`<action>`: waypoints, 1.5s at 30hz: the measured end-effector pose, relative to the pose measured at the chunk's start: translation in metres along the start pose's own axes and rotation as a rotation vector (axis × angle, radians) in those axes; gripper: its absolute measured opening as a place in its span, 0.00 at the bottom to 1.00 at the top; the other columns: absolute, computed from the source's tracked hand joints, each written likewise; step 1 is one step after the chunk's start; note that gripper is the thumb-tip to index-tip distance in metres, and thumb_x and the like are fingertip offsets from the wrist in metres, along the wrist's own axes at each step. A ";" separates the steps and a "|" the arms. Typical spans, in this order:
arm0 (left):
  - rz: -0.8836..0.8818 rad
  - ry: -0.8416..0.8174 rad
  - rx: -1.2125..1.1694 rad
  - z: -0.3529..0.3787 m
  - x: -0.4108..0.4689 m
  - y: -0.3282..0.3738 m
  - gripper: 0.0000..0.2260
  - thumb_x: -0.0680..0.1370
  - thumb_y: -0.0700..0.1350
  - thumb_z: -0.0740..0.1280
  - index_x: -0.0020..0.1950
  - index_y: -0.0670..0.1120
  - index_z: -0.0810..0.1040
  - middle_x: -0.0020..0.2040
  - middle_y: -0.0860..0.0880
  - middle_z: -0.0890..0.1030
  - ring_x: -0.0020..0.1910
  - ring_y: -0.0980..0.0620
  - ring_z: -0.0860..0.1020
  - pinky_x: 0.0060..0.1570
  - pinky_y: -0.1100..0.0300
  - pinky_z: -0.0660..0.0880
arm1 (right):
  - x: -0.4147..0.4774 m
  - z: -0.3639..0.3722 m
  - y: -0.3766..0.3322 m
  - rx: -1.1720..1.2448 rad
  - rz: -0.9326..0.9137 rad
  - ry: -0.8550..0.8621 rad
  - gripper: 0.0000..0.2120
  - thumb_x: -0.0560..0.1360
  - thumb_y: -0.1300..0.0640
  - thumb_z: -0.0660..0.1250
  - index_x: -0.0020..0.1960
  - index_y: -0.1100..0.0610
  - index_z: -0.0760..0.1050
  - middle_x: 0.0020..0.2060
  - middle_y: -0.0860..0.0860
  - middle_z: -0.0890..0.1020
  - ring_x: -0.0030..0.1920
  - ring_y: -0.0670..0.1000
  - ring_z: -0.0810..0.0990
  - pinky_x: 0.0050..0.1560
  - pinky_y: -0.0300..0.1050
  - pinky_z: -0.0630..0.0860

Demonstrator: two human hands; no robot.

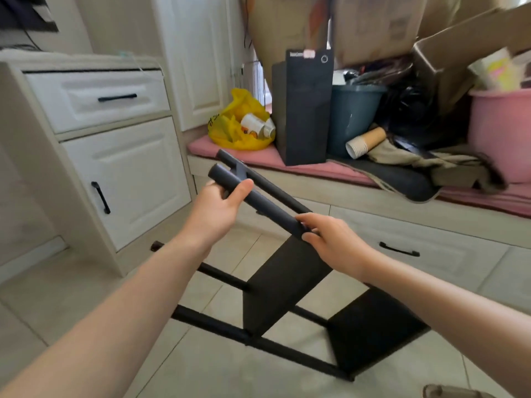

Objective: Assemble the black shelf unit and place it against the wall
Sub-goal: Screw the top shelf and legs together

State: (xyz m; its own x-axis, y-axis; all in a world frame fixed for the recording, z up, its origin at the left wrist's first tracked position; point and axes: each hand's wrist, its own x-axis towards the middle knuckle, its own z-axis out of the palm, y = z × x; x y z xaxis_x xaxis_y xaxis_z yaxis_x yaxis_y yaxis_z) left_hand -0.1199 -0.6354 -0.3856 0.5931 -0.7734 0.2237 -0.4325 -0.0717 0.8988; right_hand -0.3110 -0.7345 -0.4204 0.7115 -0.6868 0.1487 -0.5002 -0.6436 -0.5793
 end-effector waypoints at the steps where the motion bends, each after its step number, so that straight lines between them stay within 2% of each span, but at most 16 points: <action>1: 0.033 0.015 0.020 -0.001 0.003 0.008 0.16 0.81 0.57 0.65 0.62 0.48 0.76 0.41 0.56 0.79 0.46 0.60 0.79 0.31 0.76 0.68 | 0.000 -0.002 -0.001 0.032 0.004 0.018 0.20 0.82 0.60 0.61 0.73 0.50 0.69 0.60 0.47 0.79 0.59 0.48 0.78 0.56 0.38 0.71; 3: 0.097 0.039 0.058 -0.001 0.009 0.023 0.14 0.80 0.57 0.67 0.58 0.48 0.76 0.40 0.55 0.79 0.44 0.54 0.81 0.34 0.71 0.70 | -0.001 -0.006 -0.004 0.091 0.015 0.046 0.20 0.82 0.60 0.61 0.72 0.50 0.70 0.59 0.47 0.79 0.57 0.47 0.78 0.56 0.39 0.72; 6: 0.180 0.091 0.136 0.002 0.013 0.037 0.16 0.79 0.56 0.68 0.58 0.45 0.81 0.51 0.51 0.81 0.49 0.53 0.79 0.43 0.63 0.70 | -0.002 -0.007 -0.006 0.163 0.053 0.073 0.19 0.81 0.61 0.62 0.71 0.49 0.71 0.55 0.44 0.79 0.54 0.44 0.77 0.57 0.41 0.74; 12: 0.189 0.233 0.237 0.032 -0.003 0.057 0.16 0.79 0.58 0.68 0.55 0.45 0.80 0.52 0.52 0.78 0.40 0.61 0.75 0.34 0.71 0.69 | -0.016 -0.012 -0.001 0.318 0.104 0.099 0.17 0.79 0.61 0.68 0.66 0.48 0.74 0.55 0.46 0.82 0.53 0.46 0.82 0.58 0.49 0.81; 14: 0.163 0.236 0.264 0.049 -0.013 0.063 0.22 0.75 0.60 0.72 0.59 0.45 0.76 0.52 0.52 0.75 0.50 0.53 0.78 0.49 0.61 0.77 | -0.023 -0.013 0.003 0.348 0.109 0.105 0.16 0.77 0.60 0.69 0.62 0.48 0.75 0.52 0.45 0.83 0.50 0.46 0.83 0.55 0.47 0.82; 16: 0.170 0.243 0.333 0.063 -0.021 0.068 0.26 0.73 0.59 0.75 0.62 0.45 0.73 0.55 0.50 0.75 0.61 0.46 0.76 0.64 0.46 0.74 | -0.030 -0.017 0.008 0.364 0.108 0.099 0.15 0.77 0.60 0.71 0.59 0.46 0.75 0.51 0.45 0.83 0.49 0.45 0.83 0.52 0.45 0.83; 18: 0.200 0.246 0.329 0.072 -0.028 0.072 0.25 0.73 0.55 0.76 0.64 0.46 0.72 0.57 0.51 0.75 0.65 0.47 0.73 0.68 0.44 0.70 | -0.040 -0.024 0.015 0.386 0.102 0.071 0.13 0.77 0.59 0.71 0.54 0.43 0.75 0.49 0.45 0.83 0.48 0.45 0.84 0.48 0.43 0.83; 20: 0.227 0.222 0.290 0.079 -0.033 0.075 0.24 0.73 0.54 0.76 0.64 0.47 0.72 0.56 0.53 0.74 0.66 0.48 0.72 0.68 0.44 0.70 | -0.049 -0.036 0.026 0.442 0.099 0.097 0.09 0.78 0.57 0.69 0.52 0.43 0.76 0.49 0.46 0.84 0.48 0.45 0.84 0.48 0.44 0.84; 22: 0.257 0.181 0.278 0.085 -0.040 0.078 0.25 0.74 0.54 0.76 0.65 0.48 0.72 0.59 0.52 0.75 0.67 0.49 0.71 0.69 0.44 0.69 | -0.057 -0.050 0.043 0.477 0.142 0.249 0.06 0.79 0.56 0.68 0.55 0.47 0.77 0.49 0.46 0.83 0.50 0.47 0.83 0.50 0.48 0.83; 25: 0.320 0.121 0.244 0.090 -0.053 0.080 0.24 0.74 0.54 0.76 0.65 0.49 0.72 0.60 0.53 0.74 0.66 0.51 0.70 0.68 0.48 0.70 | -0.063 -0.069 0.073 0.379 0.277 0.447 0.15 0.79 0.54 0.68 0.65 0.53 0.73 0.56 0.48 0.80 0.54 0.49 0.80 0.46 0.40 0.78; 27: 0.366 0.094 0.234 0.094 -0.062 0.081 0.23 0.74 0.54 0.75 0.64 0.50 0.72 0.58 0.53 0.74 0.64 0.52 0.71 0.64 0.54 0.71 | -0.066 -0.073 0.088 0.334 0.383 0.405 0.24 0.79 0.50 0.67 0.73 0.54 0.66 0.63 0.51 0.76 0.58 0.50 0.77 0.47 0.40 0.75; 30: 0.436 0.091 0.250 0.103 -0.074 0.081 0.22 0.74 0.53 0.76 0.63 0.50 0.73 0.58 0.54 0.75 0.62 0.56 0.70 0.56 0.69 0.67 | -0.071 -0.070 0.101 0.351 0.419 0.270 0.30 0.81 0.49 0.65 0.78 0.53 0.57 0.70 0.53 0.71 0.68 0.54 0.73 0.63 0.51 0.75; 32: 0.485 0.097 0.269 0.108 -0.082 0.079 0.21 0.73 0.52 0.76 0.62 0.50 0.74 0.58 0.56 0.75 0.61 0.59 0.69 0.52 0.74 0.64 | -0.074 -0.069 0.103 0.419 0.382 0.226 0.27 0.82 0.52 0.63 0.78 0.52 0.58 0.68 0.51 0.73 0.66 0.54 0.74 0.61 0.49 0.76; 36: 0.540 0.122 0.247 0.112 -0.090 0.071 0.16 0.74 0.49 0.74 0.57 0.51 0.73 0.54 0.58 0.74 0.54 0.63 0.68 0.51 0.79 0.64 | -0.088 -0.068 0.106 0.465 0.328 0.267 0.15 0.83 0.58 0.60 0.69 0.55 0.69 0.56 0.54 0.81 0.53 0.52 0.81 0.45 0.39 0.78; 41: 0.567 0.153 0.193 0.122 -0.095 0.068 0.16 0.75 0.54 0.65 0.62 0.52 0.71 0.51 0.62 0.70 0.54 0.62 0.71 0.50 0.76 0.67 | -0.121 -0.058 0.111 0.508 0.296 0.306 0.14 0.83 0.59 0.60 0.68 0.50 0.69 0.53 0.54 0.80 0.51 0.53 0.82 0.53 0.51 0.81; 45: 0.642 0.130 0.166 0.137 -0.094 0.070 0.19 0.75 0.54 0.63 0.62 0.47 0.73 0.48 0.53 0.71 0.48 0.62 0.72 0.47 0.75 0.66 | -0.147 -0.058 0.120 0.554 0.312 0.310 0.14 0.82 0.59 0.61 0.65 0.46 0.68 0.51 0.53 0.79 0.51 0.54 0.82 0.56 0.57 0.80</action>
State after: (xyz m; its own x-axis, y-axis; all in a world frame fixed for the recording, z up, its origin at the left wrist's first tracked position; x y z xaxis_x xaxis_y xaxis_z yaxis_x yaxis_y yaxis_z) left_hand -0.2988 -0.6538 -0.3955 0.2558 -0.6139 0.7468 -0.8187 0.2732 0.5050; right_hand -0.5040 -0.7302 -0.4651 0.3612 -0.9288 0.0826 -0.2743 -0.1905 -0.9426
